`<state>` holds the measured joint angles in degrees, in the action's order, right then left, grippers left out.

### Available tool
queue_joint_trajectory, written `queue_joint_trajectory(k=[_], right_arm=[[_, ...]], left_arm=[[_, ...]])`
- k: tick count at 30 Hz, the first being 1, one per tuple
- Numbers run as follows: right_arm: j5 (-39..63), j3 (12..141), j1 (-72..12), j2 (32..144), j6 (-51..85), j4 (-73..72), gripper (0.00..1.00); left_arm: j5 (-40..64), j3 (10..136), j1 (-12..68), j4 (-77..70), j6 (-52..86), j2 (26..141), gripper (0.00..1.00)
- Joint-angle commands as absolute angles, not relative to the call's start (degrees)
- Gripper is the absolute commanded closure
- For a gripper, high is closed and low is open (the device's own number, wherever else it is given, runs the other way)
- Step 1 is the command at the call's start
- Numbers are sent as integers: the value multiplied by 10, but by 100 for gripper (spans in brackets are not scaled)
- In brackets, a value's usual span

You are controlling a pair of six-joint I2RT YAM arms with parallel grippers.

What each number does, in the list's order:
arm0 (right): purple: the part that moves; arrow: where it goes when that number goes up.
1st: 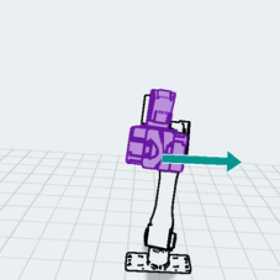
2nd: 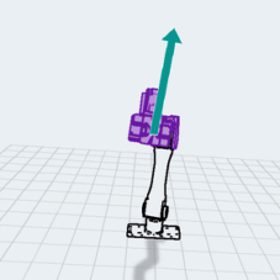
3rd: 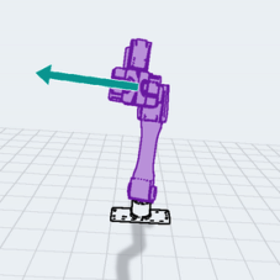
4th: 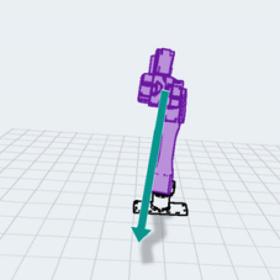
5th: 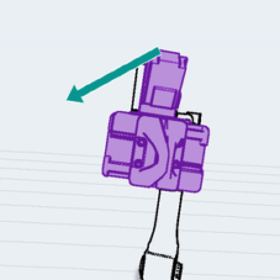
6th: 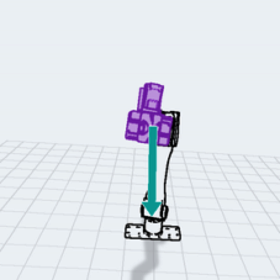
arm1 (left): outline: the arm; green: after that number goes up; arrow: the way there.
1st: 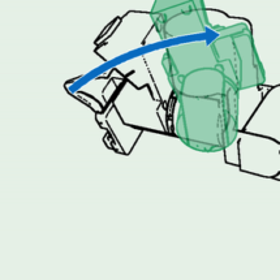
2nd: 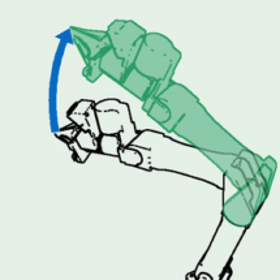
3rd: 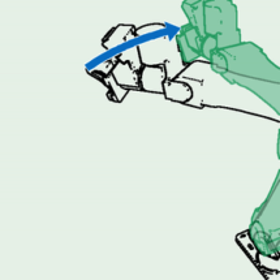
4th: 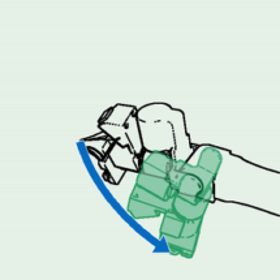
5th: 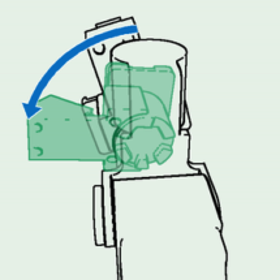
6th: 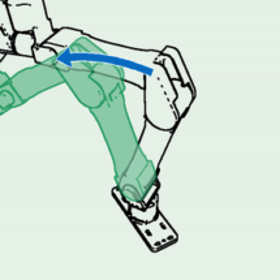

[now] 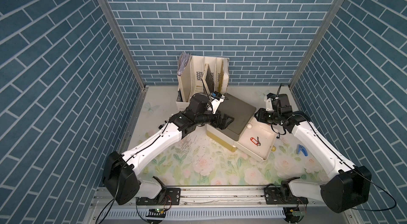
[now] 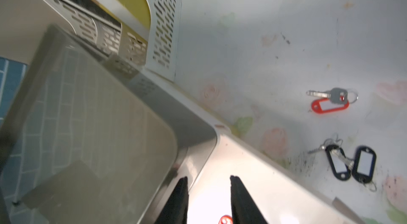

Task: Take the keys out of the drawer
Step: Place the key at the center of the board, then pick up the key from the drawer.

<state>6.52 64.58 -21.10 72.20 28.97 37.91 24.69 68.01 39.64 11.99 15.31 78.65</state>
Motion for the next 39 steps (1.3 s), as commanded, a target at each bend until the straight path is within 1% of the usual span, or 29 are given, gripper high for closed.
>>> queue_joint_trajectory(k=[1,7,15,19,26,28,31,33,36,39], right_arm=[[25,666,-237,685,330,486,65],[40,625,-270,646,350,524,64],[48,552,-274,618,369,511,59],[63,526,-275,635,361,505,57],[47,504,-275,643,349,500,56],[54,490,-275,648,346,483,57],[47,490,-274,663,336,475,63],[30,493,-274,675,330,471,65],[31,498,-274,686,330,455,72],[33,505,-274,704,328,451,73]], left_arm=[[233,667,399,111,166,771,0],[218,656,414,88,181,762,0],[185,657,430,69,181,781,0],[171,660,432,62,173,790,0],[157,688,432,73,159,820,0],[158,695,433,71,162,828,0],[157,698,434,67,168,834,0],[157,698,433,68,169,835,0],[149,699,434,71,166,832,0],[145,703,433,76,161,831,0]])
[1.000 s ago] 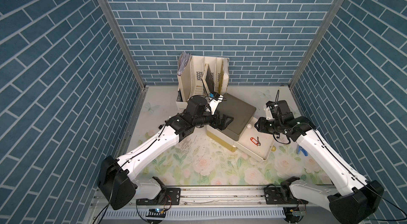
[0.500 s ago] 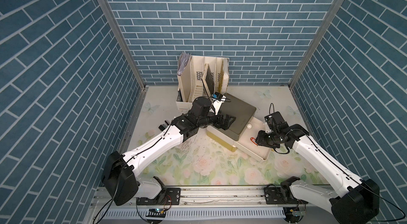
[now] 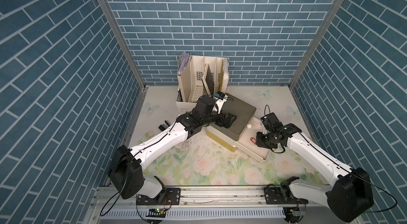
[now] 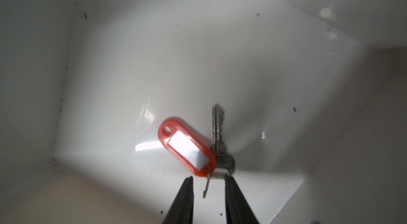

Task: Take the keys out of the drawer
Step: Pick up the key from the drawer.

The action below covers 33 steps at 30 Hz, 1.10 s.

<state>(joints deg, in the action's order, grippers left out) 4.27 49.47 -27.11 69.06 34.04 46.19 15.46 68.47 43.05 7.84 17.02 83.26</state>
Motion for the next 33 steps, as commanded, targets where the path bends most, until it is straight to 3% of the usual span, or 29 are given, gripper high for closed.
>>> queue_joint_trajectory(k=[1,14,21,33], right_arm=[[32,507,-274,709,327,451,74],[22,516,-274,737,329,441,79],[12,529,-274,722,334,454,99],[-56,675,-264,701,324,502,100]], left_arm=[[145,703,433,77,159,831,0],[139,697,433,80,149,822,0],[138,695,433,79,150,821,0],[163,690,433,76,165,810,0]])
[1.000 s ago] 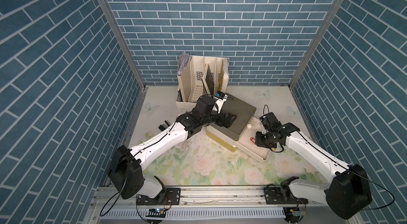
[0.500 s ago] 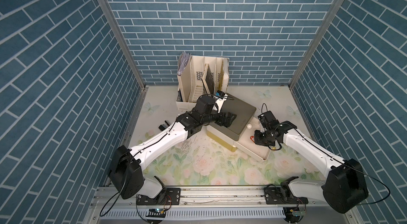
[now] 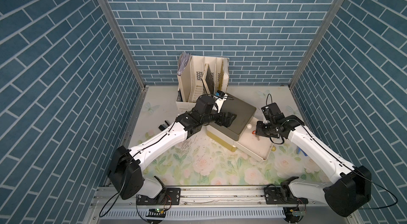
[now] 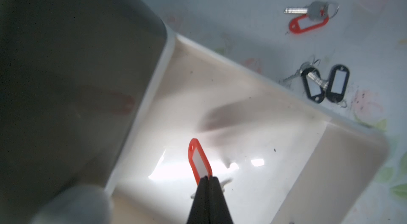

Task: Take the keys out of the drawer
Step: Pick up the key from the drawer, then place the key at the center of the board.

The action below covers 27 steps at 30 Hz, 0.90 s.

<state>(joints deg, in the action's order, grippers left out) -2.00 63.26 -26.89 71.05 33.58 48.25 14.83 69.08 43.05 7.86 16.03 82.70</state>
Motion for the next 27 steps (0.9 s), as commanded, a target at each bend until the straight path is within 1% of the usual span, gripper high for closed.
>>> queue_joint_trajectory(k=[1,5,9,14,18,23,27], right_arm=[[-61,693,-259,704,321,504,100],[-68,744,-236,708,317,496,100],[-47,766,-200,708,316,478,100],[-26,761,-159,712,297,464,100],[0,743,-119,712,284,441,100],[22,742,-71,745,258,422,100],[40,734,-31,769,252,390,100]], left_arm=[[165,691,433,79,169,810,0],[174,687,433,89,174,795,0],[173,689,433,100,175,778,0],[175,690,433,115,186,771,0],[138,684,434,120,185,752,0],[127,671,433,99,174,740,0],[126,674,433,83,146,764,0]])
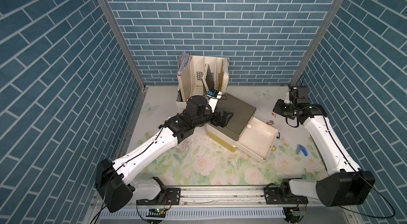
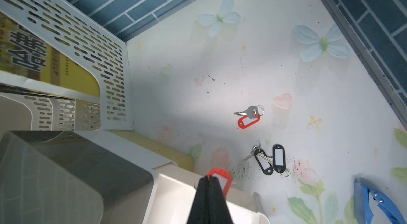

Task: Take the keys out of the drawer
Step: Place the key at the center of the board.

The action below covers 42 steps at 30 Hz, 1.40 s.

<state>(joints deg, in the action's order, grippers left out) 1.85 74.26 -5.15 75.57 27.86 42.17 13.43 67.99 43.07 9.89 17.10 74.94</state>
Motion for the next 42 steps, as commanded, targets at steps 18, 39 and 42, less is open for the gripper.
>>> queue_joint_trajectory(k=[18,39,42], right_arm=[[189,646,50,899,274,191,100],[292,606,64,1010,329,72,100],[282,604,79,1018,336,64,100]], left_arm=[[155,702,435,57,118,832,0],[157,689,438,57,114,831,0],[156,688,438,60,113,829,0]])
